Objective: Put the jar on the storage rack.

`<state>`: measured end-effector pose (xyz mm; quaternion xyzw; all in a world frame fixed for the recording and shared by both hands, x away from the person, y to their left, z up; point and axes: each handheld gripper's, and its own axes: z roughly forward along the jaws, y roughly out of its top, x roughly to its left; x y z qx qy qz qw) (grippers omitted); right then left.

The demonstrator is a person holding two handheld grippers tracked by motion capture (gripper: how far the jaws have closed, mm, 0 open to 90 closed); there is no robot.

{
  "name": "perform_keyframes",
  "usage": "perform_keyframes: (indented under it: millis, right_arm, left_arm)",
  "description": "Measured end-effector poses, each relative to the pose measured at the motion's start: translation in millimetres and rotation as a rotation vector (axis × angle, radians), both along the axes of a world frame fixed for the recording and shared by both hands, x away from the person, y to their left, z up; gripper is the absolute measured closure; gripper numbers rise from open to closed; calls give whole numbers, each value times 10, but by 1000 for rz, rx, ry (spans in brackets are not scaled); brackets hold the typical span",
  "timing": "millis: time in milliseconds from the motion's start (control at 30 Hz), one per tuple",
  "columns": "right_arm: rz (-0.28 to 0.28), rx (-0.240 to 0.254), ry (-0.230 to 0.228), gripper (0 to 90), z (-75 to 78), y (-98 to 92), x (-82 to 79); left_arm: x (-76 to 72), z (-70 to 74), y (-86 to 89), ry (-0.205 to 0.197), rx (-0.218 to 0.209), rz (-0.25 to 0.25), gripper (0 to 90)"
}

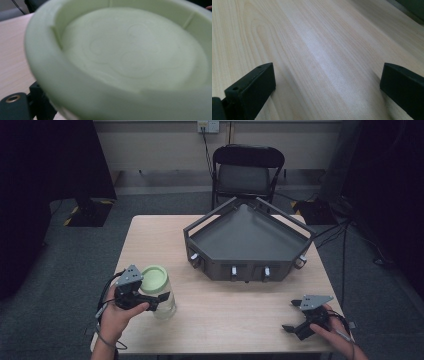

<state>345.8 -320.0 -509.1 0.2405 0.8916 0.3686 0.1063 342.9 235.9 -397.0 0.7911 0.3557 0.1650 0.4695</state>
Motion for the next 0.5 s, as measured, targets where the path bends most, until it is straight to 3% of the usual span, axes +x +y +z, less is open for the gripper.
perform_keyframes:
  millis: [167,500]
  right_arm:
    - [0,0,0,0,0,0,0]
    - [0,0,0,0,0,0,0]
  left_arm:
    - [31,7,24,5,-19,11,104]
    - [83,141,-101,5,-31,22,104]
